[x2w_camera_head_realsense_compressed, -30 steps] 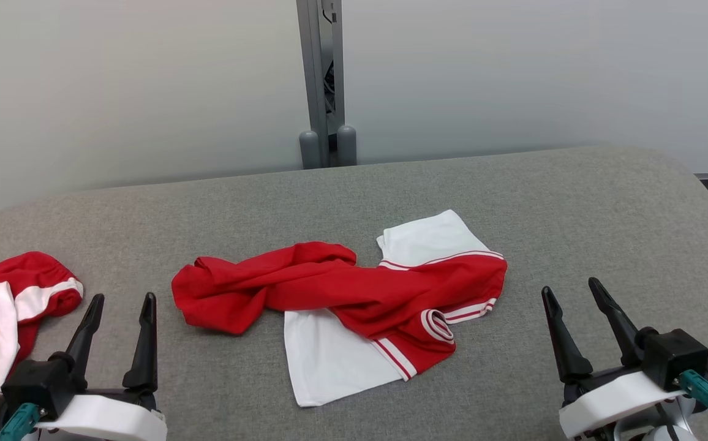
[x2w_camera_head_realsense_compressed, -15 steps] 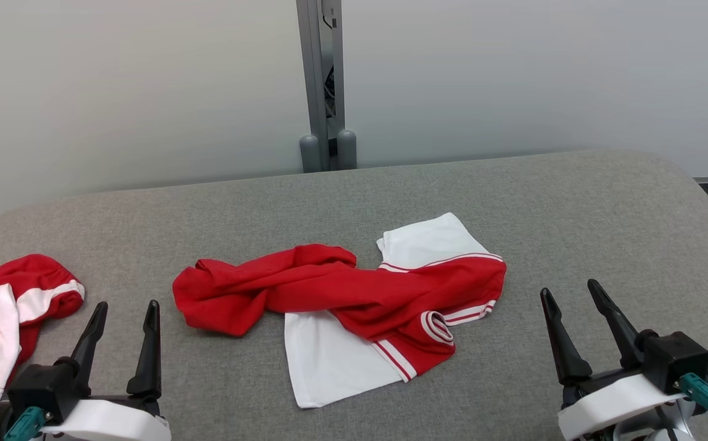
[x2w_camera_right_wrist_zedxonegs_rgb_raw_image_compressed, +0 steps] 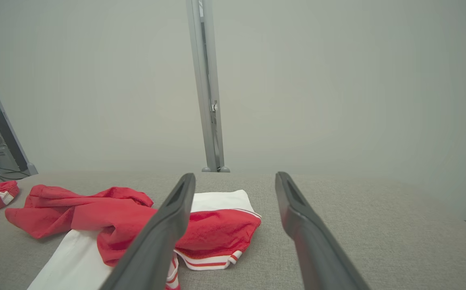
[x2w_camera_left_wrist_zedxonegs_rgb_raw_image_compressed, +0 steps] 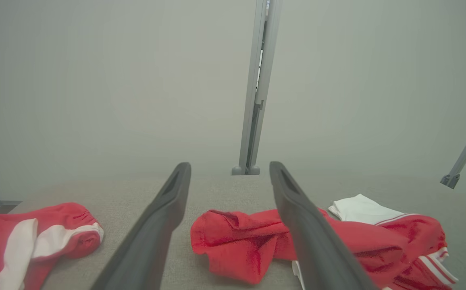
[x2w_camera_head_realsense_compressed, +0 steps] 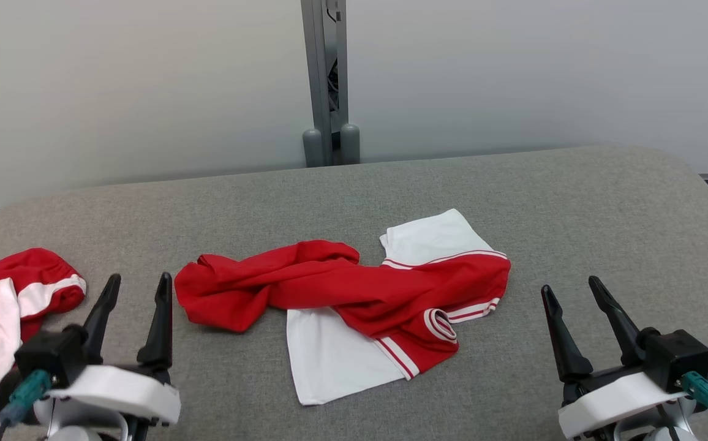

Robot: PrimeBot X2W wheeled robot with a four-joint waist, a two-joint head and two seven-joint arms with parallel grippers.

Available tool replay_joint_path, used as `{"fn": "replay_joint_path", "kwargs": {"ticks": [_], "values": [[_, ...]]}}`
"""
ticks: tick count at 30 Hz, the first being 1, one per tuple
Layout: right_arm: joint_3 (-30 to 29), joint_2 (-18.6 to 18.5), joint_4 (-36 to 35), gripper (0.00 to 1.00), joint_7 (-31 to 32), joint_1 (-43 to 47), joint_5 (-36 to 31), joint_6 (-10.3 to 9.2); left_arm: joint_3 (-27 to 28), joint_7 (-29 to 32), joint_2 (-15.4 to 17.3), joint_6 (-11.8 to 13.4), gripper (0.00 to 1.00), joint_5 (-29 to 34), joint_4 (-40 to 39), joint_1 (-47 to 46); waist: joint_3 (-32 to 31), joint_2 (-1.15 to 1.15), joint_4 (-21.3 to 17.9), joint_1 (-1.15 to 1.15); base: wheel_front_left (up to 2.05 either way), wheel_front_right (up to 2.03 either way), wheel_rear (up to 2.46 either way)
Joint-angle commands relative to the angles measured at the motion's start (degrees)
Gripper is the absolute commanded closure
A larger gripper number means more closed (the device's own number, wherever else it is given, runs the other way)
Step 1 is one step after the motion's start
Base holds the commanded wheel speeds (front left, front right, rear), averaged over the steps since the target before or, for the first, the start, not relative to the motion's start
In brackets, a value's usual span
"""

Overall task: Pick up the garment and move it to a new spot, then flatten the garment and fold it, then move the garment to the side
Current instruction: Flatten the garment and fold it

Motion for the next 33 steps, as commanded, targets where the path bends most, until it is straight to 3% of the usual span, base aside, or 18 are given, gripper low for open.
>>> {"fn": "replay_joint_path", "kwargs": {"ticks": [1, 9, 14, 24, 29, 30, 31, 32, 33], "values": [[0.00, -0.35, -0.47, 0.00, 0.15, -0.41, -0.11, -0.01, 0.01, 0.66, 0.27, -0.83, 0.00, -0.60, 0.52, -2.58, 0.25, 0.00, -0.02, 0.00, 0.00, 0.00, 0.00], [2.40, -0.50, -0.39, 0.00, 0.40, -1.99, 0.38, -0.01, -1.26, 13.99, 0.66, -7.20, 0.00, -7.21, 15.90, -15.54, 2.64, 0.00, -3.01, 0.00, 0.00, 0.00, 0.00], [3.00, -0.52, -0.48, 0.00, 0.12, -3.02, 0.65, -0.01, -0.73, 19.21, 1.33, -9.92, 0.00, -10.43, 25.43, -20.95, 5.38, 0.00, -4.95, 0.00, 0.00, 0.00, 0.00], [3.36, -0.82, 0.56, 0.00, -1.23, -5.94, 1.30, -0.01, -0.23, 25.33, 1.77, -14.61, 0.00, -14.67, 44.38, -30.36, 11.11, 0.00, -7.87, 0.00, 0.00, 0.00, 0.00], [3.33, -0.85, 1.32, 0.00, -1.75, -6.76, 1.54, -0.02, -1.18, 28.44, 1.06, -16.14, 0.00, -16.50, 49.38, -32.11, 11.95, 0.00, -7.88, 0.00, 0.00, 0.00, 0.00], [3.40, -0.81, 1.48, 0.00, -1.78, -6.94, 1.57, -0.02, -1.34, 29.16, 0.79, -16.43, 0.24, -17.06, 50.16, -32.36, 12.00, 0.00, -7.83, 0.00, 0.00, 0.00, 0.00], [3.49, -0.76, 1.58, 0.00, -1.91, -7.08, 1.58, -0.02, -1.57, 29.53, 0.57, -16.53, 0.54, -17.27, 50.63, -32.66, 12.00, 0.00, -7.76, 0.00, 0.00, 0.00, 0.00], [3.56, -0.68, 1.65, 0.00, -2.04, -7.13, 1.65, -0.02, -1.76, 29.13, 0.56, -16.67, 1.00, -17.41, 50.88, -32.99, 11.93, 0.00, -7.69, 0.00, 0.00, 0.00, 0.00], [3.65, -0.65, 1.82, 0.00, -2.11, -7.16, 1.72, -0.02, -2.04, 28.56, 0.64, -16.83, 1.00, -17.35, 51.03, -33.16, 11.87, 0.00, -7.63, 0.00, 0.00, 0.00, 0.00]]}}
